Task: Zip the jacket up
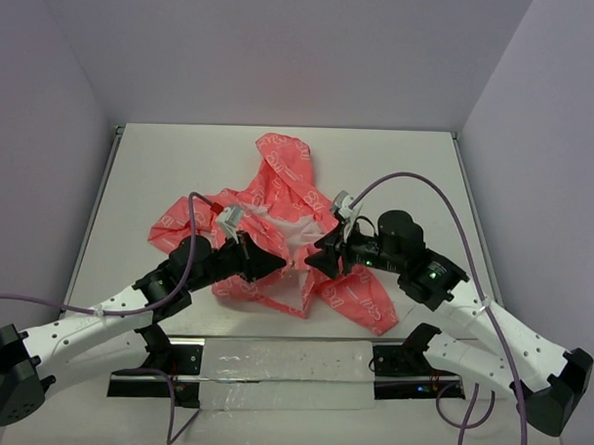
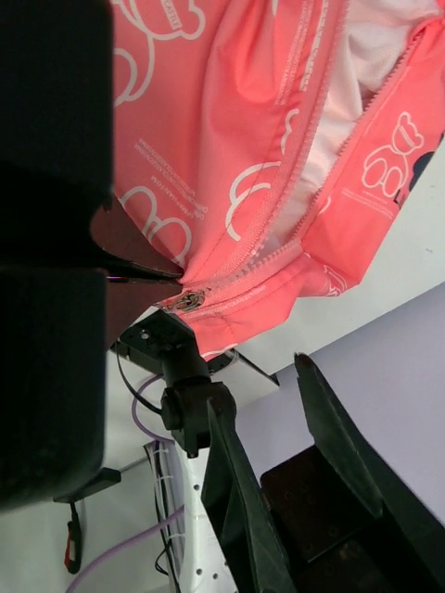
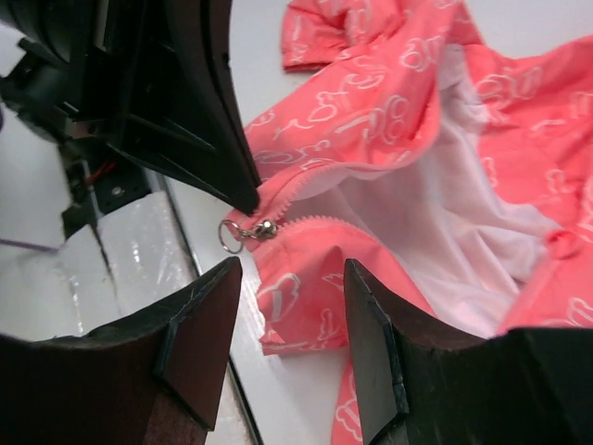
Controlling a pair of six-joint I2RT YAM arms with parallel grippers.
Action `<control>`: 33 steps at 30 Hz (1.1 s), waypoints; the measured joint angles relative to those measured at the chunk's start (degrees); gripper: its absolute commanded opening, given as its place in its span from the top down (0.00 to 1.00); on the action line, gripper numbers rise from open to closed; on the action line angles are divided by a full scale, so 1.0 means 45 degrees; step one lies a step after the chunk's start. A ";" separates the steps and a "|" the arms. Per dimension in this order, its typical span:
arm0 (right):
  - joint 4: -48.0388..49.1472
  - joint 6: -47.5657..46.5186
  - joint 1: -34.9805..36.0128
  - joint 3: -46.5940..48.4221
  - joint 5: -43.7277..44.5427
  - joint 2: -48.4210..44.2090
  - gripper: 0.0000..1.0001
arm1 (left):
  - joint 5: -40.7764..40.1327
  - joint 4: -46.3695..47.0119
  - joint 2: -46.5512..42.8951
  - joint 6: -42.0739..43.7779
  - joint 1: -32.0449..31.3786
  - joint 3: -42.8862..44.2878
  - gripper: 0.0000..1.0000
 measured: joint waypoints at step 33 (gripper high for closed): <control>0.3185 -0.6264 1.0712 -0.1670 1.3578 0.2273 0.42 | 0.0083 -0.4923 -0.0960 -0.1206 0.0000 0.0976 1.00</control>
